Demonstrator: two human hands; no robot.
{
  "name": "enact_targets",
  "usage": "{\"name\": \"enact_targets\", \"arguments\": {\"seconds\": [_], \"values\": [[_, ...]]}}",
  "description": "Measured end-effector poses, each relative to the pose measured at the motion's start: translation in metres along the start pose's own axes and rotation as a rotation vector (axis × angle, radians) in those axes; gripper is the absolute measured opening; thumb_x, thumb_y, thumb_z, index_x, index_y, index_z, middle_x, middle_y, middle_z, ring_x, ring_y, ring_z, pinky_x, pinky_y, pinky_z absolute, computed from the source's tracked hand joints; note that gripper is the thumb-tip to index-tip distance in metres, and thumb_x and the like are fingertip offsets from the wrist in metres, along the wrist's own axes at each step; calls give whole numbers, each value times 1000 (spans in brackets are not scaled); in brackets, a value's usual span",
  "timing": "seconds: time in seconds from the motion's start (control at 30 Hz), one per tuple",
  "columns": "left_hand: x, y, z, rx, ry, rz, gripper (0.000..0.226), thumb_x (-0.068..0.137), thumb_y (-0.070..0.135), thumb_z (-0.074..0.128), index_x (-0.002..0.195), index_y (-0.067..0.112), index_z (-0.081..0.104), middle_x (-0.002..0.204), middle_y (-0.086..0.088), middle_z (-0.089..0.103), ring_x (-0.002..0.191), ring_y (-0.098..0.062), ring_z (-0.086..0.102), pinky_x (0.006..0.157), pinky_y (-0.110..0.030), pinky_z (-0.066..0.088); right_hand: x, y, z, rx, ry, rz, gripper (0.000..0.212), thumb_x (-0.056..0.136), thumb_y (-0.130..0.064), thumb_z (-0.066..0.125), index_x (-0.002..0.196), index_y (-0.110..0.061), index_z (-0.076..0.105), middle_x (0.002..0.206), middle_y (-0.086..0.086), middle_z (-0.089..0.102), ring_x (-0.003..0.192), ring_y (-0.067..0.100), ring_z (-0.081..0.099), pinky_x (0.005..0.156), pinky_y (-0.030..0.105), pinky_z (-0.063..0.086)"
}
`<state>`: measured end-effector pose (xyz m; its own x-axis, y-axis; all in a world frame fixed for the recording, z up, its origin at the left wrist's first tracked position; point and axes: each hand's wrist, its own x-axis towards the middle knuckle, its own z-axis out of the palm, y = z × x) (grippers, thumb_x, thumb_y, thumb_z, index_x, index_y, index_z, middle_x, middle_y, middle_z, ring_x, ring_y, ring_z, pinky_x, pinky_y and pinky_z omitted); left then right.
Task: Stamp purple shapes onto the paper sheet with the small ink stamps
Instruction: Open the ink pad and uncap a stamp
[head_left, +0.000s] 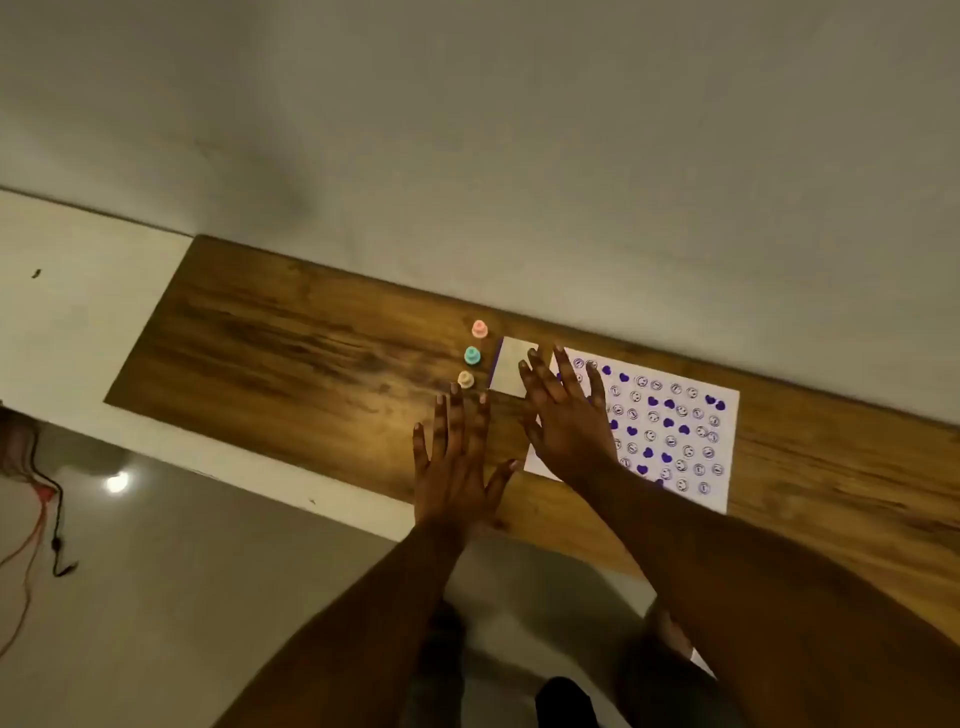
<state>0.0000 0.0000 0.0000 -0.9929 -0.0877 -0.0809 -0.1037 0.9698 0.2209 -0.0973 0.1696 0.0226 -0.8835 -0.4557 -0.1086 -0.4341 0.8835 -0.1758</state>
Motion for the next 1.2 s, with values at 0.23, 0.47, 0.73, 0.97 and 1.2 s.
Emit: {"name": "enact_targets", "arguments": {"seconds": [0.23, 0.47, 0.73, 0.97, 1.2], "values": [[13, -16, 57, -18, 13, 2, 93, 98, 76, 33, 166, 27, -6, 173, -7, -13, 159, -28, -9, 125, -58, -2, 21, 15, 62, -37, -47, -29, 57, 109, -41, 32, 163, -26, 22, 172, 1, 13, 160, 26, 2, 126, 52, 6], [21, -23, 77, 25, 102, -23, 94, 98, 77, 31, 166, 24, -6, 174, -11, -3, 160, -30, -5, 125, -56, -3, 18, 13, 75, 9, -22, -28, 57, 106, -25, 42, 161, -31, 28, 170, 1, 21, 159, 28, 8, 125, 50, 11], [0, -22, 80, 59, 164, -87, 96, 96, 78, 27, 166, 17, 5, 174, -9, -3, 159, -29, -11, 124, -53, -10, -12, -16, 73, -104, 2, -101, 57, 101, -39, 52, 156, -34, 39, 156, 3, 43, 148, 31, 28, 112, 48, 33], [-22, -36, 72, -55, 32, -183, 92, 94, 77, 38, 163, 19, 20, 172, -5, 16, 160, -26, 3, 125, -49, 11, -41, -50, 76, -149, -22, -129, 50, 104, -30, 48, 153, -35, 43, 146, 6, 49, 141, 31, 36, 110, 48, 33], [-41, -52, 61, -224, 21, -163, 78, 98, 59, 54, 160, 20, 27, 174, -3, 11, 160, -25, 4, 127, -47, 11, -61, -74, 67, -94, -48, -222, 51, 97, -34, 63, 147, -29, 53, 145, 3, 50, 136, 25, 42, 106, 40, 44]]}}
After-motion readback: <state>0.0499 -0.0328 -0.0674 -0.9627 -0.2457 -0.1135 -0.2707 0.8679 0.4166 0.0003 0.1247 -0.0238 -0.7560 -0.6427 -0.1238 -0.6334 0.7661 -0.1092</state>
